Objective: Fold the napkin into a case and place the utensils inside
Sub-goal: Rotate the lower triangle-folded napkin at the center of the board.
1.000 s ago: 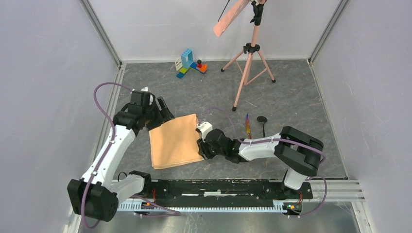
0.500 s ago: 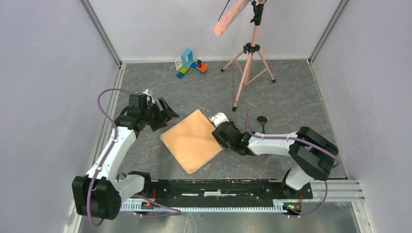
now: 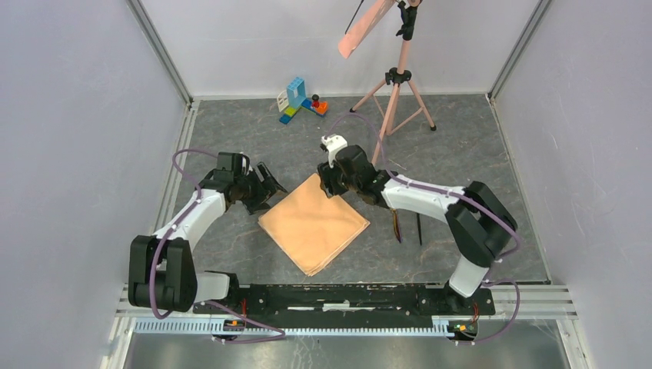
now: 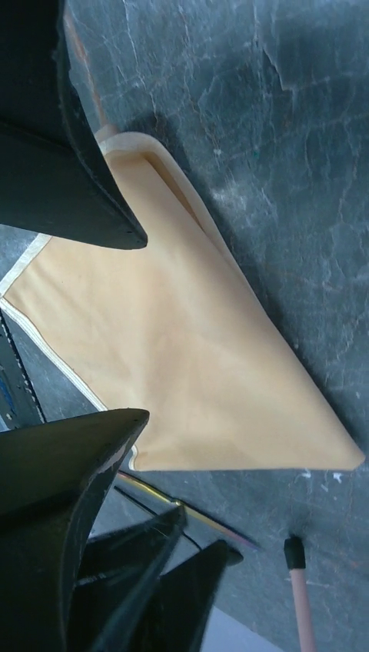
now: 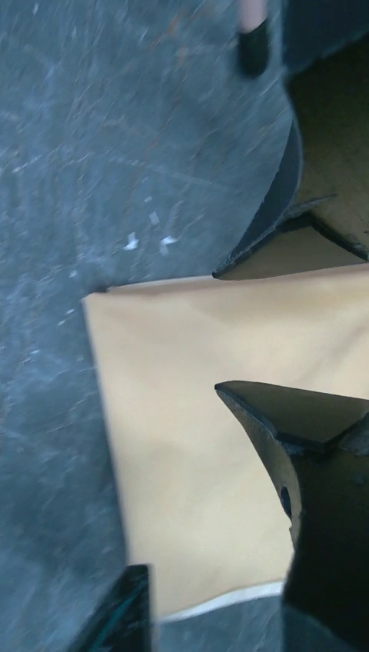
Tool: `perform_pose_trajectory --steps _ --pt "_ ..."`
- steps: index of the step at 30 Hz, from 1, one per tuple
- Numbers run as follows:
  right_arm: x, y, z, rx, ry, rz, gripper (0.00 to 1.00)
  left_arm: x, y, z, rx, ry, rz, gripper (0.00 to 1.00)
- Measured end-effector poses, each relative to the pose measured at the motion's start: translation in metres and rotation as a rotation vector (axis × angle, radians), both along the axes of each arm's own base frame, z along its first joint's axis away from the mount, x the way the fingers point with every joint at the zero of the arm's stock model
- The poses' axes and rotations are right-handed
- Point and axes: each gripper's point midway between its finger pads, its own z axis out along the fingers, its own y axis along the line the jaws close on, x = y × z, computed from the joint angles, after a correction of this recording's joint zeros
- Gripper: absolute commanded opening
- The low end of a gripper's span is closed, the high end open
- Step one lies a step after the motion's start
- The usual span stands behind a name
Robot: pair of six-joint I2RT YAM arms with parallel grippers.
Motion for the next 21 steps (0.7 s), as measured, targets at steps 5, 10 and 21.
perform_pose_trajectory --steps 5,10,21 --pt "0.023 0.033 -0.017 0.170 0.097 0.033 0.44 -0.006 0.008 -0.016 0.018 0.036 0.035 0.74" --pt "0.028 0.057 -0.045 0.261 0.197 0.083 0.40 -0.014 0.012 -0.029 0.032 0.064 0.046 0.73" --pt "0.050 0.068 -0.068 0.353 0.232 0.115 0.38 -0.016 0.027 -0.048 0.101 0.104 0.095 0.74"
